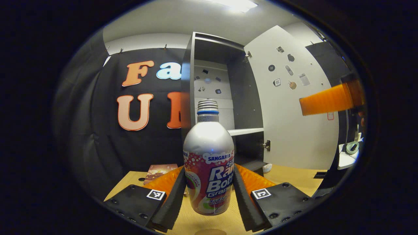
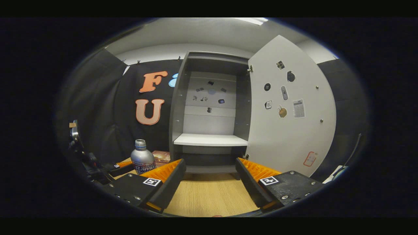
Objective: Open the cabinet door with the right hand, grasp the bottle in the cabinet with the left hand and place it on the coaster, then close the cabinet door with the right hand.
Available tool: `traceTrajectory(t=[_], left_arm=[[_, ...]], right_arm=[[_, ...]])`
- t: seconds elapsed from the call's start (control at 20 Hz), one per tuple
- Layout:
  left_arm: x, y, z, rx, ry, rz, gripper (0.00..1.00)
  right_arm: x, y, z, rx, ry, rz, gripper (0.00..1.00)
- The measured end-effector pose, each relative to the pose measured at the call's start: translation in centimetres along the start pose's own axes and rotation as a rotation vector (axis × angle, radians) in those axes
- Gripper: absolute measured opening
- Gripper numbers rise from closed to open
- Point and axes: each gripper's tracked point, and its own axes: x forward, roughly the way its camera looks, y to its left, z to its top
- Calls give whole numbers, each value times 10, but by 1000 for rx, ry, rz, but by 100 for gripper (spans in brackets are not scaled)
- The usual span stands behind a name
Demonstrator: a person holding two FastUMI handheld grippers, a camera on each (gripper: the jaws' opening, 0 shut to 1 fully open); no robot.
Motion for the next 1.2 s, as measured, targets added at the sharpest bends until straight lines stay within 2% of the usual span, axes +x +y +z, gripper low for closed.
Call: traceTrajectory(t=[0.15, 0.6, 0.9, 1.2], left_arm=[[-14, 3, -37, 20, 37, 22, 81], [-28, 7, -136, -18, 142, 49, 82], [-29, 1, -167, -45, 186, 44, 82], [-33, 2, -167, -60, 198, 34, 83]], right_arm=[[-4, 7, -10, -24, 18, 21, 94], [-6, 29, -35, -57, 55, 60, 94], [-5, 44, -48, -71, 105, 94, 94], [-3, 51, -45, -109, 102, 96, 94]])
